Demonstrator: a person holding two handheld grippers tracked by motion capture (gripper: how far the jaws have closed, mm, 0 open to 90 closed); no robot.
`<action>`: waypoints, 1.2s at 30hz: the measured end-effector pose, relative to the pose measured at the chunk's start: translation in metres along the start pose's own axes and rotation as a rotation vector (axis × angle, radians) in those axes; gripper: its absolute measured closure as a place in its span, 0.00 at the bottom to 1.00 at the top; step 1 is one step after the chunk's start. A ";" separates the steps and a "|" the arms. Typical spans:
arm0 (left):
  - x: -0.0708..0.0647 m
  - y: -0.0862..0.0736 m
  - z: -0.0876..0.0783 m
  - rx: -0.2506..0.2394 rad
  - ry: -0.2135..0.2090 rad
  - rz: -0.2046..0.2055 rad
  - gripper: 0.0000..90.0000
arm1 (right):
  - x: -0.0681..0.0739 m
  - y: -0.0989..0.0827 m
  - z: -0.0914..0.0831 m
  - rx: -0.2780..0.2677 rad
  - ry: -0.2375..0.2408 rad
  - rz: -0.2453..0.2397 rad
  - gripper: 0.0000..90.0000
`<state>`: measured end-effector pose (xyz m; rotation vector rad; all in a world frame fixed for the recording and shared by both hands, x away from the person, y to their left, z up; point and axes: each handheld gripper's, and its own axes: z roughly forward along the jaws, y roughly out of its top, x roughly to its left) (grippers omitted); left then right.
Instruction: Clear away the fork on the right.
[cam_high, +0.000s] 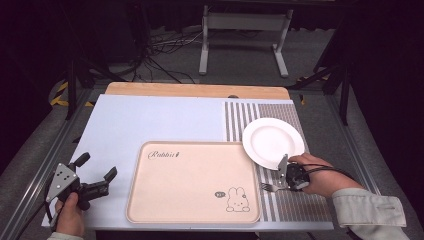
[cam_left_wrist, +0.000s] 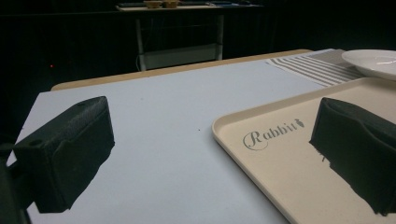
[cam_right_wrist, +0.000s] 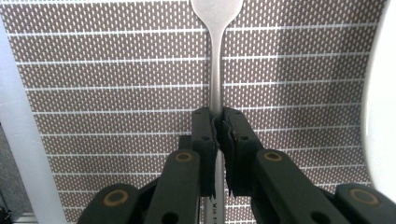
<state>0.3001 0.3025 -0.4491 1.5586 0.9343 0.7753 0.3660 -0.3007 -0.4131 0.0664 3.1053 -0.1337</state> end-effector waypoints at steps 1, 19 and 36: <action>0.000 0.000 0.000 0.000 0.000 -0.001 0.00 | 0.000 0.000 0.000 0.003 0.001 -0.003 0.94; 0.000 0.000 0.000 0.000 -0.001 0.000 0.00 | 0.003 -0.006 -0.006 -0.024 -0.006 0.019 0.94; 0.000 0.000 0.001 0.002 0.000 -0.005 0.00 | 0.004 -0.006 -0.041 -0.113 -0.049 0.055 0.94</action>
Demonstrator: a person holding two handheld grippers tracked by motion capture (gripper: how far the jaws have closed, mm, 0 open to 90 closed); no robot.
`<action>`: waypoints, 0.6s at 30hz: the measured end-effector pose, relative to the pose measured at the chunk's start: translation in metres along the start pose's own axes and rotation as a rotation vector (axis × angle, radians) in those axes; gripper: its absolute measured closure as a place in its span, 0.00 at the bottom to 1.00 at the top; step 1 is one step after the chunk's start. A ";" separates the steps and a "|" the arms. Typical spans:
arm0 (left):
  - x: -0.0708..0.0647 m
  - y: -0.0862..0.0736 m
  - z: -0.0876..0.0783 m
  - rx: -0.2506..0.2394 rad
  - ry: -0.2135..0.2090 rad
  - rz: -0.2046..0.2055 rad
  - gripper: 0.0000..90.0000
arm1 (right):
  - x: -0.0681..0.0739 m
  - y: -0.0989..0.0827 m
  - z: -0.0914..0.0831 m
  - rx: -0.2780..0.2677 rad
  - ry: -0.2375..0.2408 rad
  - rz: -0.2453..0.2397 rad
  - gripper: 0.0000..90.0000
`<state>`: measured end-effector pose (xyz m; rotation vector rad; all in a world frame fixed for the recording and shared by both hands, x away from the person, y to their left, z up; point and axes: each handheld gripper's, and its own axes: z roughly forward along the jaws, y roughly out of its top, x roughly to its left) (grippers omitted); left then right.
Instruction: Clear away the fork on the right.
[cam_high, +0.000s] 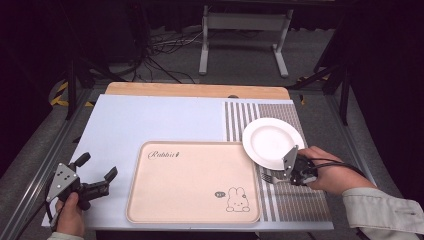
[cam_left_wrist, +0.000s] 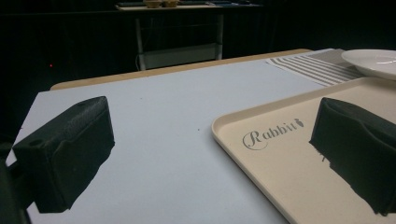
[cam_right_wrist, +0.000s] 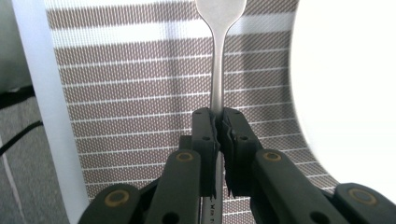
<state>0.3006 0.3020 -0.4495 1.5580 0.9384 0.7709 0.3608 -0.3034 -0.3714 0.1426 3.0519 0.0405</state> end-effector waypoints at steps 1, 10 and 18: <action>0.000 0.000 0.000 0.000 0.002 0.001 0.00 | 0.000 0.000 -0.003 -0.007 -0.004 0.004 0.94; 0.000 0.000 0.000 0.000 0.001 -0.002 0.00 | 0.000 -0.001 -0.020 -0.098 -0.042 0.036 0.94; 0.000 0.000 0.000 0.001 0.000 0.004 0.00 | -0.001 -0.002 -0.031 -0.192 -0.072 0.052 0.94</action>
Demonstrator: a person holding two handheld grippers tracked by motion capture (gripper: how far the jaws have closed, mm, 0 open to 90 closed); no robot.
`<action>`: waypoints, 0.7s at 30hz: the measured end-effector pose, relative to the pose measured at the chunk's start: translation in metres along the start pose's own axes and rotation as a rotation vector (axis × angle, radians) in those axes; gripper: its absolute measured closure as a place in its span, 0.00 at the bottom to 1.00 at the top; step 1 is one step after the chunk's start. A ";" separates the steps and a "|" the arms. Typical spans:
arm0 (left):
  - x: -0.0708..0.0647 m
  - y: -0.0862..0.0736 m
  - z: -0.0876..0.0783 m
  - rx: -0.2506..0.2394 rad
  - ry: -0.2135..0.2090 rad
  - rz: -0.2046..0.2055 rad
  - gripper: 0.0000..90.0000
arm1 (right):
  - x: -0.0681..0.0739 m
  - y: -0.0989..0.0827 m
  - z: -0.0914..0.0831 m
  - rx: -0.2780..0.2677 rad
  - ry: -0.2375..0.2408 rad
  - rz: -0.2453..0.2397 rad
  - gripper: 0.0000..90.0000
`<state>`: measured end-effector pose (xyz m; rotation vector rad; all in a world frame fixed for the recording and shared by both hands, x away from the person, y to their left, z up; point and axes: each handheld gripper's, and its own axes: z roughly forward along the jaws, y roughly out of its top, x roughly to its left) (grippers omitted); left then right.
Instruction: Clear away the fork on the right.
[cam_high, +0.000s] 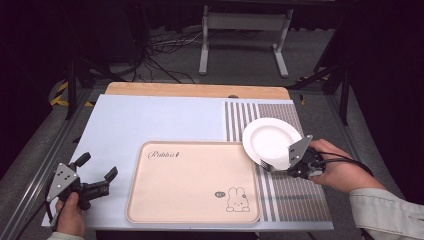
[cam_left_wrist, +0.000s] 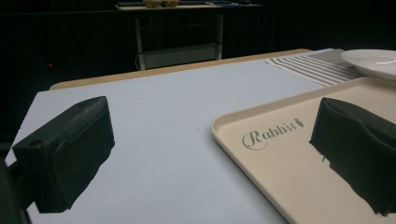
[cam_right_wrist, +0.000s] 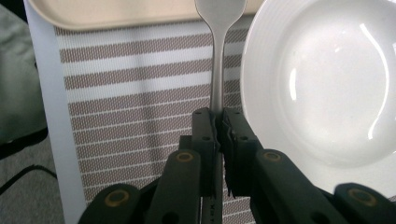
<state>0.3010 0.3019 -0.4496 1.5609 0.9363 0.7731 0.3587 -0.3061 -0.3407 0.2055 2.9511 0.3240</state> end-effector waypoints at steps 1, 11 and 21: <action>0.000 0.000 0.000 0.000 0.000 0.000 0.00 | 0.000 0.000 -0.001 -0.014 -0.005 0.001 0.94; 0.000 0.000 0.000 -0.001 -0.002 0.001 0.00 | 0.000 0.005 -0.009 -0.146 -0.026 0.043 0.94; 0.000 0.000 0.000 -0.002 -0.002 0.002 0.00 | 0.000 0.005 -0.013 -0.206 -0.033 0.105 0.94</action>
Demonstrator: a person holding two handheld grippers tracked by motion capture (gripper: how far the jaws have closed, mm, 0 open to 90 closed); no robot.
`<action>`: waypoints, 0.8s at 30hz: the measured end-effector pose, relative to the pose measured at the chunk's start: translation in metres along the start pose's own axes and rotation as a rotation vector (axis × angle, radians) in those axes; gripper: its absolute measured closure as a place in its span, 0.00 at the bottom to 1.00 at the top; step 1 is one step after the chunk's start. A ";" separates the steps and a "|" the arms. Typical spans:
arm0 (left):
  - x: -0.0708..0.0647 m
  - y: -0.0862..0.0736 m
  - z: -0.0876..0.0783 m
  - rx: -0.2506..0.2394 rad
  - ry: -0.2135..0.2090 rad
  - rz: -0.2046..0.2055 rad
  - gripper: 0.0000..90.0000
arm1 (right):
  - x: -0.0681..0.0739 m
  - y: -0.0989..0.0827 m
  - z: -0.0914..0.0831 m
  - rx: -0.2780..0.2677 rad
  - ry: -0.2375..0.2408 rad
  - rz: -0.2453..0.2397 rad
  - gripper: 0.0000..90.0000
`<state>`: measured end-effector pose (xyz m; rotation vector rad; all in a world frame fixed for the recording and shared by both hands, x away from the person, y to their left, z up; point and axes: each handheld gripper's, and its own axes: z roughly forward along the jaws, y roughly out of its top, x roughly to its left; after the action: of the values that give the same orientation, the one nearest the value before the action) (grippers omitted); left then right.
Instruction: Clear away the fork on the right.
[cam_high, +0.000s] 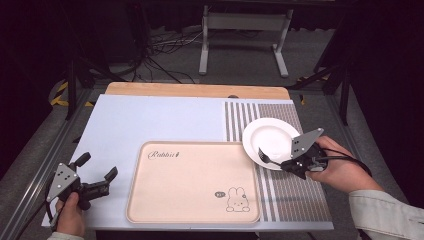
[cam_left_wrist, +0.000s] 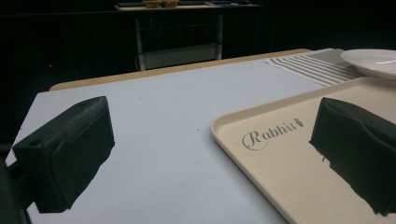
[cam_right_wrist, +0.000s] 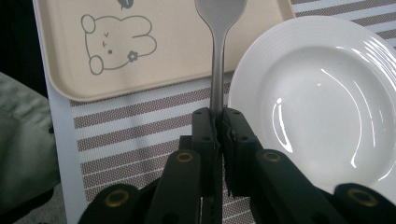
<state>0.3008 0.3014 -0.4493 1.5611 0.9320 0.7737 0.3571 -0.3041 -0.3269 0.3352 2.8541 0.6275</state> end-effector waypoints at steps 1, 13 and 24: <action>0.000 0.000 0.000 0.000 0.000 0.001 0.00 | 0.000 0.001 0.000 -0.010 -0.002 0.022 0.94; 0.000 0.000 0.000 0.000 0.000 -0.002 0.00 | 0.004 0.015 0.004 -0.050 0.019 0.177 0.94; 0.001 0.000 0.000 -0.001 -0.001 -0.002 0.00 | 0.014 0.042 0.008 -0.061 0.005 0.279 0.94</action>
<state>0.3008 0.3021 -0.4490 1.5595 0.9321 0.7720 0.3532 -0.2604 -0.3183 0.7300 2.8085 0.7631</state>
